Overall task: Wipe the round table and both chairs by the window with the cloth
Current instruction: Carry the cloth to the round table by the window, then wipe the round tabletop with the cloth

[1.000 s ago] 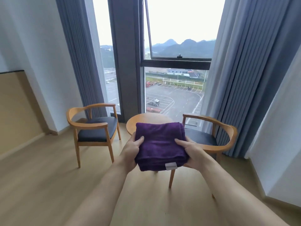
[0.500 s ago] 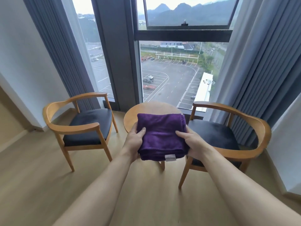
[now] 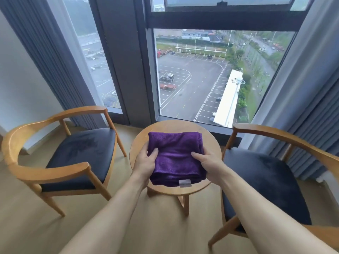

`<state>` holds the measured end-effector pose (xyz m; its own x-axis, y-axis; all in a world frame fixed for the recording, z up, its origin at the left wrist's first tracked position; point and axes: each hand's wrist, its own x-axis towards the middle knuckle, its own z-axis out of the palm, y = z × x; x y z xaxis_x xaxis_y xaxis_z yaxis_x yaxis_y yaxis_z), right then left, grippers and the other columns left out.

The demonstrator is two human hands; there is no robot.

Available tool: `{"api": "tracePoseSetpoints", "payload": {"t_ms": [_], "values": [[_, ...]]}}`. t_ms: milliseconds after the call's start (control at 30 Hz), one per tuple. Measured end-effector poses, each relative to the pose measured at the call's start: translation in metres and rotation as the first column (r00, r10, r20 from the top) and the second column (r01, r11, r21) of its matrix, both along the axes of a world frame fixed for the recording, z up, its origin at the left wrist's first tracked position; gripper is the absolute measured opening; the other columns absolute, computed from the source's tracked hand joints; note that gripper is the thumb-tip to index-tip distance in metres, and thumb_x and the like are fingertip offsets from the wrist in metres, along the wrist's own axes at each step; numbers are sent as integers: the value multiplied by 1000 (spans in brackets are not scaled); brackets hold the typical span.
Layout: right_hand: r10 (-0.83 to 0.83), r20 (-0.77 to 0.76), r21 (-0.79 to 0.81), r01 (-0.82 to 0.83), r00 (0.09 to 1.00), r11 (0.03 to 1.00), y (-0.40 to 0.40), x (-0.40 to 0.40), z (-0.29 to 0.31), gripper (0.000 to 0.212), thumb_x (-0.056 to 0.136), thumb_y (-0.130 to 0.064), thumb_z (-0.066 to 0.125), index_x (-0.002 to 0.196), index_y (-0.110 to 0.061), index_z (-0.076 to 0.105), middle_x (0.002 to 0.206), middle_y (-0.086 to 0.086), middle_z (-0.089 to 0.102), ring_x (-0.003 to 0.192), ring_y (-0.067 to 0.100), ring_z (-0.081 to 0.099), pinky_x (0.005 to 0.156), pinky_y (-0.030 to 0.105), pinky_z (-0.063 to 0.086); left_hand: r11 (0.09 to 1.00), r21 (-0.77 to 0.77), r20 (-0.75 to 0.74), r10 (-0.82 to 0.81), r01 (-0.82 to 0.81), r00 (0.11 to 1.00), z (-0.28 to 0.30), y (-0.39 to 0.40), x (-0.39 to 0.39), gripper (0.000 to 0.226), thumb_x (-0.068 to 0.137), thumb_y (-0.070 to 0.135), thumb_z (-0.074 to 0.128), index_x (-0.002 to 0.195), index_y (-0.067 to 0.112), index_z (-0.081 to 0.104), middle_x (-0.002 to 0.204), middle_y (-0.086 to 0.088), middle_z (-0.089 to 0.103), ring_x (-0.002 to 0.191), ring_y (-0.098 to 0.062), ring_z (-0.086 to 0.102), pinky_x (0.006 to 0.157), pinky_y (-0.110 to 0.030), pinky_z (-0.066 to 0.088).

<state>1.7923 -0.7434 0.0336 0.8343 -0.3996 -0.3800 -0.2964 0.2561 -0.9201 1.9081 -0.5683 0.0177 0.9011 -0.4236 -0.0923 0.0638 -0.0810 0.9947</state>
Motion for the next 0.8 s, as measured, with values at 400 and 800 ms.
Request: {"api": "tracePoseSetpoints", "payload": {"t_ms": [400,800], "values": [[-21,-523,-552,-320,852,770,-73,104,-206,53,99,-26,55,149,-30,37,152,1,43,136,21,44,109,36,40,544,838,223,-414,44,882,-232,-72,148,55,98,41,54,150,28,40,156,-3,38,143,-21,34,117,-35,30],[-49,-560,-735,-469,827,489,-83,150,-307,58,98,-40,50,151,-43,27,164,-3,18,151,18,14,122,44,15,330,937,312,-638,-116,704,-334,-123,135,94,76,88,10,157,41,0,167,-10,-10,152,-36,-15,110,-73,-13]]}}
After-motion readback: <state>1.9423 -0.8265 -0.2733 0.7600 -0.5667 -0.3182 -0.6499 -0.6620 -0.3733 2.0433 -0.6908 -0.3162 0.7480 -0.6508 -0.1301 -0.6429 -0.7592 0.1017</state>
